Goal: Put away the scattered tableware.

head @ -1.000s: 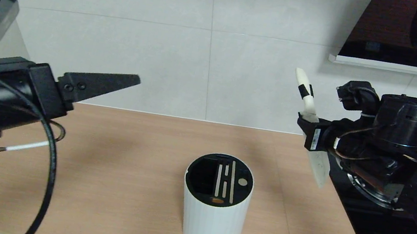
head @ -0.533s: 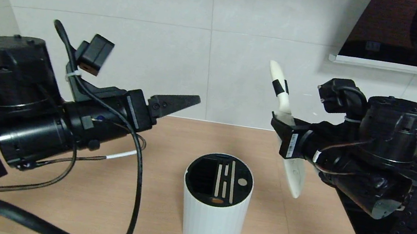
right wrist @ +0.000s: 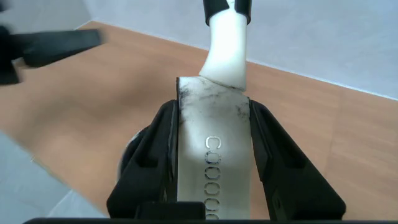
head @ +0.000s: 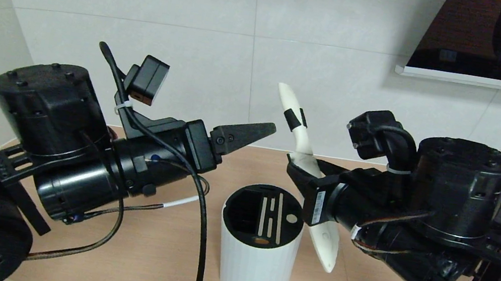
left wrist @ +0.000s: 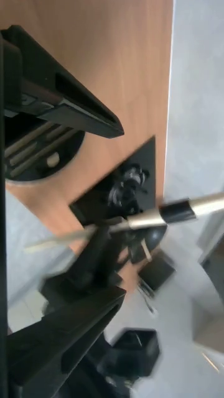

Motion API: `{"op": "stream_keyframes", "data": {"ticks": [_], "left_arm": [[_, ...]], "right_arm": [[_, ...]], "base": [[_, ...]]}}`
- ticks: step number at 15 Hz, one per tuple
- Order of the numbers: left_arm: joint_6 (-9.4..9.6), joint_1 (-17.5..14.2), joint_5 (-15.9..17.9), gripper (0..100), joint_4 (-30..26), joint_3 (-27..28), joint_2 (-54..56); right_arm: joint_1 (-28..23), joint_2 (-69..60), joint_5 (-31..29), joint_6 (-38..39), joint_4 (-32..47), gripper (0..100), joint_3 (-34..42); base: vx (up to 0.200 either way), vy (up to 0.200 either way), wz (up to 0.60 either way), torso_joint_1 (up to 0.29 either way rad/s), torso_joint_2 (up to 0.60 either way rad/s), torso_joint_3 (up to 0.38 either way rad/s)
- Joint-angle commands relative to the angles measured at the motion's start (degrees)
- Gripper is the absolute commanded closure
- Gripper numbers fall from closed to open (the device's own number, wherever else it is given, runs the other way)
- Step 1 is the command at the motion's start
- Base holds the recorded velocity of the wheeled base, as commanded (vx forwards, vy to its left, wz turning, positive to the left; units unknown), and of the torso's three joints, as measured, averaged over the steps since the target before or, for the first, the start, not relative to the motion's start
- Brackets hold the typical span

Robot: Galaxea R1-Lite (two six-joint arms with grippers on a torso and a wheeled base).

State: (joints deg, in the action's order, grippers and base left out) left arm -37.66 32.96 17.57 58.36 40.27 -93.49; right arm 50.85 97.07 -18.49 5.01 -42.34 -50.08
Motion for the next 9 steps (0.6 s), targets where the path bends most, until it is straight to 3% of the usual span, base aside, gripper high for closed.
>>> {"op": "stream_keyframes", "data": {"ticks": [1, 6, 9], "left_arm": [[-0.05, 1.49, 0.01, 0, 0.71, -0.45, -0.2], [0.3, 2.54, -1.92, 0, 7.03, -1.33, -4.51], [0.22, 2.46, -3.06, 0, 8.09, -0.8, -5.56]], "right_arm": [[2.15, 1.1, 0.12, 1.85, -0.2, 100, 0.07], [4.52, 1.1, 0.12, 2.2, -3.8, 100, 1.48], [6.11, 1.19, 0.12, 2.2, -4.95, 100, 2.27]], "base": [[0.0, 0.0, 0.0, 0.0, 0.0, 0.0], [0.0, 0.0, 0.0, 0.0, 0.0, 0.0], [0.0, 0.0, 0.0, 0.0, 0.0, 0.0]]}}
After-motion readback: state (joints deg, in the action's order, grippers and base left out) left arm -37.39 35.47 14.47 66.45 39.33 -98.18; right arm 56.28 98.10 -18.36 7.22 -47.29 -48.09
